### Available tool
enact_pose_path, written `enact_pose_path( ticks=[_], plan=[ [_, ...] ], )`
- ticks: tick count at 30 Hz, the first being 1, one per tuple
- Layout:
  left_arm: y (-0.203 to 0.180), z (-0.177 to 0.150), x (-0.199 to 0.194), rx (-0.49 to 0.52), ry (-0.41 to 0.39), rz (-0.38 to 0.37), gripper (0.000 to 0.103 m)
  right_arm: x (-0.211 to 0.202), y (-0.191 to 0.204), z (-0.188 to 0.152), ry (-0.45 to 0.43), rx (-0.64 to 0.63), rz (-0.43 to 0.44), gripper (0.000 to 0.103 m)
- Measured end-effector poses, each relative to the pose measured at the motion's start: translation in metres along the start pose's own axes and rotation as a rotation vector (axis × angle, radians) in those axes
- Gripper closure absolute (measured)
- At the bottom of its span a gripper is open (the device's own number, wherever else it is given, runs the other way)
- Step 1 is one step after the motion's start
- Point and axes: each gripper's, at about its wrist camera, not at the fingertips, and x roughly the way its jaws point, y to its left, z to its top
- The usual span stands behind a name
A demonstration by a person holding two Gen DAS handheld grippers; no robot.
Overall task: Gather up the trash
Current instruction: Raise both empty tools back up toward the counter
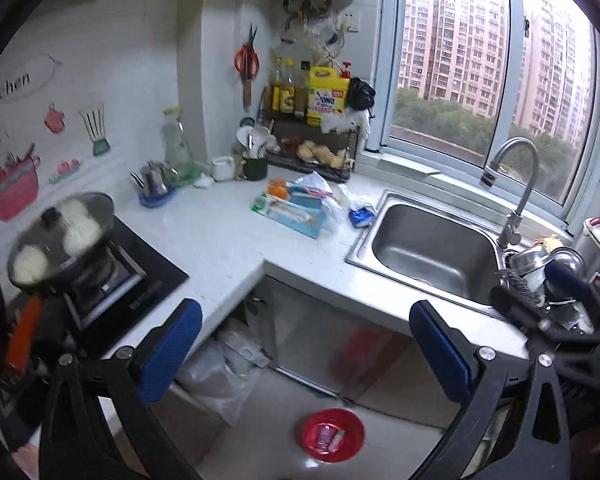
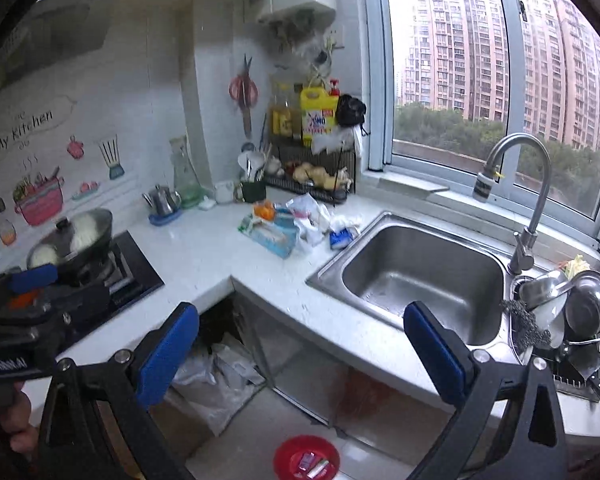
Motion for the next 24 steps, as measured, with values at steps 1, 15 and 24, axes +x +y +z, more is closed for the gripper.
enact_pose_path(
  ticks=[1,15,24],
  plan=[
    [0.003,0.004,0.0,0.004,0.001,0.004,0.0,0.0,0.001,0.007,-0.011,-0.001,-0.003,0.001],
    [0.056,0.072,0.098,-0.042,0.069,-0.099,0.0,0.085,-0.014,0.061,0.037,0.075,-0.158,0.0],
    [0.076,0.145,0.219,-0.029,0.172,-0.117,0.0,0.202,-0.026,0.106,0.16,0.118,-0.199,0.0]
  ],
)
